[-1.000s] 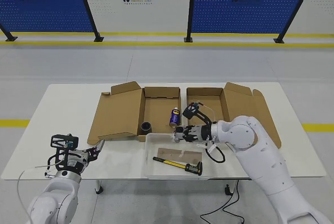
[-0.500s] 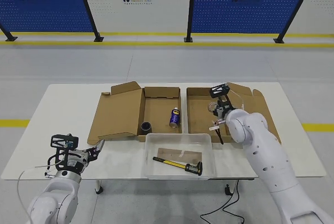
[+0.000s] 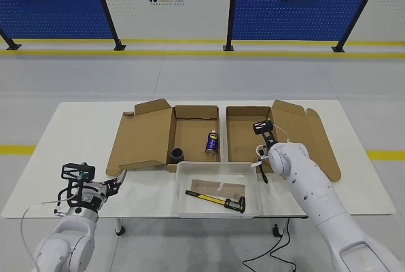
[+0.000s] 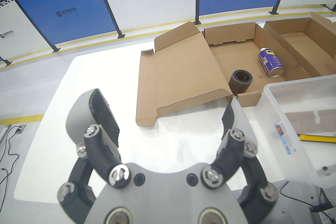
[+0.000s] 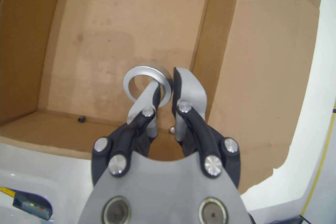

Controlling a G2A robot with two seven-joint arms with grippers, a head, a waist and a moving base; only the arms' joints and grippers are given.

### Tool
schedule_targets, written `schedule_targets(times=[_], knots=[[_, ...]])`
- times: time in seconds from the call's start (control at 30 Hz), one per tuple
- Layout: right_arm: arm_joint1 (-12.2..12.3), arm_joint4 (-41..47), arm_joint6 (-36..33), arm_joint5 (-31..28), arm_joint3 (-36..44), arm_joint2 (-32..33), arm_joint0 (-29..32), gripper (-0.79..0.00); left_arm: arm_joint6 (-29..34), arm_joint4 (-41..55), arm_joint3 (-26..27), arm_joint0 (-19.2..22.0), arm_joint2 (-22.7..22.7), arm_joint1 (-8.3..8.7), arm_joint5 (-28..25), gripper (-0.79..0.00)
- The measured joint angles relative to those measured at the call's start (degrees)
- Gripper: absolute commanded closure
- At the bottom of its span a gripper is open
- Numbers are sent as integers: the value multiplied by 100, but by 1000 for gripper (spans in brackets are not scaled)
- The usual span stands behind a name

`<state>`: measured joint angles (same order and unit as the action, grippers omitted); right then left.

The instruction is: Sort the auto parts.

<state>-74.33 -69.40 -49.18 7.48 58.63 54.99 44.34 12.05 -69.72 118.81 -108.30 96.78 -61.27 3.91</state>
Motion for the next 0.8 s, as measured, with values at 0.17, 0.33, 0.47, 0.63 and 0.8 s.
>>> schedule_targets(times=[0.17, 0.33, 0.47, 0.63, 0.8], knots=[[-24, 53, -19, -204, 19, 12, -14, -320, 0, 0, 0, 0, 0, 0, 0, -785], [10, -17, -93, -576, 545, 72, 94, -323, 0, 0, 0, 0, 0, 0, 0, -785], [110, -297, -403, -1245, 1475, 122, 330, -283, 0, 0, 0, 0, 0, 0, 0, -785], [278, -571, -1151, -2257, 2875, 263, 830, -296, 0, 0, 0, 0, 0, 0, 0, -785], [372, -632, -1908, -3187, 3760, 196, 1146, -262, 0, 0, 0, 0, 0, 0, 0, -785]])
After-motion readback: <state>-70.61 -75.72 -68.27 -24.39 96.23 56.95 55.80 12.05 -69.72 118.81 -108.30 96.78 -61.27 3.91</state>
